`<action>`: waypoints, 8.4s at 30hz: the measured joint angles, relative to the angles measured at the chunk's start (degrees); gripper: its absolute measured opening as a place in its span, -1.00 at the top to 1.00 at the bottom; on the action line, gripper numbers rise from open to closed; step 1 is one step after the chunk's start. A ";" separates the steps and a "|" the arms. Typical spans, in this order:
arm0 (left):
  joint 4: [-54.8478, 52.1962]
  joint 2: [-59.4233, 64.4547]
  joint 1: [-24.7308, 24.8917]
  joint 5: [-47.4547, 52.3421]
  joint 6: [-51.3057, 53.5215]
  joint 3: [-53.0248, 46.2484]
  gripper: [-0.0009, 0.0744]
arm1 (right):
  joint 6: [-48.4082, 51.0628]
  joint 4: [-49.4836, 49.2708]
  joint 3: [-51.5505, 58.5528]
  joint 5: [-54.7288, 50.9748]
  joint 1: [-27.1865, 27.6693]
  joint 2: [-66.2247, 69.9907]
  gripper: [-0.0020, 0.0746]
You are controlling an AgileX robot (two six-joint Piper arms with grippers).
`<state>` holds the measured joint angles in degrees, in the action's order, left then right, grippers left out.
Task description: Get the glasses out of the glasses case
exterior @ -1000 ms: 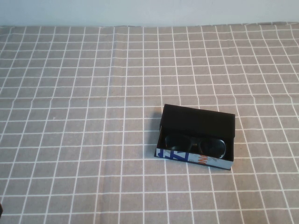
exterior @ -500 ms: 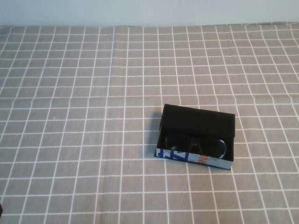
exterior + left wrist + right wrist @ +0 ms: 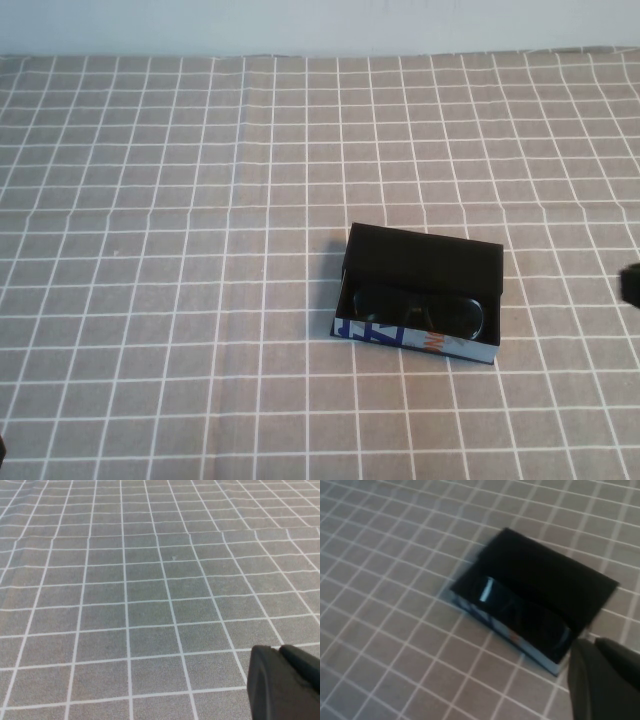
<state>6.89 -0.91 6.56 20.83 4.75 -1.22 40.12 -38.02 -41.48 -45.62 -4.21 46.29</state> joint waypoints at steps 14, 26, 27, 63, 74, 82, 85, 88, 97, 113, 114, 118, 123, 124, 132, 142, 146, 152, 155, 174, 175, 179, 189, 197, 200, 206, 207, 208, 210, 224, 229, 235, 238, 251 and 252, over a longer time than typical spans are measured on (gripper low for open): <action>0.00 0.00 0.00 0.00 0.00 0.00 0.99 | 12.89 4.99 -19.06 -9.38 -4.99 23.49 0.99; 0.00 0.00 0.00 0.00 0.00 0.00 0.99 | 2.44 24.83 -33.79 -10.44 -20.67 47.21 0.59; 0.00 0.00 0.00 0.00 0.00 0.00 0.99 | 2.44 24.83 -35.09 -10.55 -20.89 49.05 0.48; 0.00 0.00 0.00 0.00 0.00 0.00 0.99 | 3.84 24.62 -43.15 -10.94 -21.10 67.74 0.67; 0.00 0.00 0.00 0.00 0.00 0.00 0.99 | 3.88 22.47 -43.58 -12.96 -21.10 66.95 0.93; 0.00 0.00 0.00 0.00 0.00 0.00 0.99 | 0.27 23.48 -48.24 -17.27 -21.10 60.28 0.94; 0.00 0.00 0.00 0.00 0.00 0.00 0.99 | -2.54 25.14 -48.74 -17.82 -21.10 56.41 0.94; 0.00 0.00 0.00 0.00 0.00 0.00 0.99 | -6.04 27.55 -48.81 -18.33 -21.10 51.72 0.94; 0.00 0.00 0.00 0.00 0.00 0.00 0.99 | -15.11 29.34 -48.81 -19.33 -16.94 37.70 0.94; 0.00 0.00 0.00 0.00 0.00 0.00 0.99 | -20.26 22.68 -23.12 -9.30 -5.77 20.11 0.94; 0.00 0.00 0.00 0.00 0.00 0.00 0.99 | -20.26 22.25 -20.66 -8.27 -5.75 19.70 0.94; 0.00 0.00 0.00 0.00 0.00 0.00 0.99 | -20.26 19.53 -13.10 -2.88 -5.75 18.24 0.94; 0.00 0.00 0.00 0.00 0.00 0.00 0.99 | -20.26 17.78 -7.93 1.43 -5.75 17.88 0.94; 0.00 0.00 0.00 0.00 0.00 0.00 0.99 | -20.26 17.57 -7.14 2.25 -5.75 17.88 0.94; 0.00 0.00 0.00 0.00 0.00 0.00 0.99 | -20.26 16.72 -5.53 6.47 -5.20 17.88 0.94; 0.00 0.00 0.00 0.00 0.00 0.00 0.99 | -20.26 11.22 -5.53 9.11 -4.61 18.21 0.94; 0.00 0.00 0.00 0.00 0.00 0.00 0.99 | -20.26 9.80 -5.53 9.77 -4.61 20.06 0.94; 0.00 0.00 0.00 0.00 0.00 0.00 0.99 | -20.35 6.93 -2.57 13.83 -4.61 23.92 0.94; 0.00 0.00 0.00 0.00 0.00 0.00 0.99 | -20.35 4.85 1.75 18.70 -4.61 24.31 0.94; 0.00 0.00 0.00 0.00 0.00 0.00 0.99 | -20.13 6.98 6.12 25.15 -4.61 32.82 0.94; 0.00 0.00 0.00 0.00 0.00 0.00 0.99 | -20.13 6.98 6.12 25.15 -4.61 32.82 0.93; 0.00 0.00 0.00 0.00 0.00 0.00 0.99 | -20.13 6.98 6.12 25.15 -4.61 32.70 0.81; 0.00 0.00 0.00 0.00 0.00 0.00 0.99 | -20.13 7.12 5.92 23.37 -4.61 25.56 0.32; 0.00 0.00 0.00 0.00 0.00 0.00 0.99 | -20.02 8.90 0.36 17.32 -4.61 9.99 0.79; 0.00 0.00 0.00 0.00 0.00 0.00 0.99 | -18.14 9.04 -2.59 16.97 -4.61 2.56 0.93; 0.00 0.00 0.00 0.00 0.00 0.00 0.99 | -16.07 14.70 -5.21 15.96 -4.61 -11.27 0.99; 0.00 0.00 0.00 0.00 0.00 0.00 0.99 | -16.07 16.45 -5.30 15.06 -4.61 -13.17 0.99; 0.00 0.00 0.00 0.00 0.00 0.00 0.99 | -16.07 17.81 -5.35 14.07 -4.61 -14.61 0.99; 0.00 0.00 0.00 0.00 0.00 0.00 0.99 | -16.32 20.79 -5.35 11.18 -4.61 -17.81 0.99; 0.00 0.00 0.00 0.00 0.00 0.00 0.99 | -23.03 24.71 14.92 6.76 -4.61 -43.19 0.99; 0.00 0.00 0.00 0.00 0.00 0.00 0.99 | -23.00 24.85 24.71 12.17 -4.61 -46.90 0.99; 0.00 0.00 0.00 0.00 0.00 0.00 0.99 | -23.00 24.60 26.39 17.20 -4.61 -47.13 0.99; 0.00 0.00 0.00 0.00 0.00 0.00 0.99 | -23.00 22.52 26.40 17.84 -4.61 -47.13 0.99; 0.00 0.00 0.00 0.00 0.00 0.00 0.99 | -23.00 19.45 26.61 18.07 -4.61 -47.13 0.99; 0.00 0.00 0.00 0.00 0.00 0.00 0.99 | -23.00 19.16 26.89 18.49 -4.61 -47.13 0.99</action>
<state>6.89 -0.91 6.56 20.83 4.75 -1.22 17.12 -18.87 -14.59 -27.13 -8.82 -0.84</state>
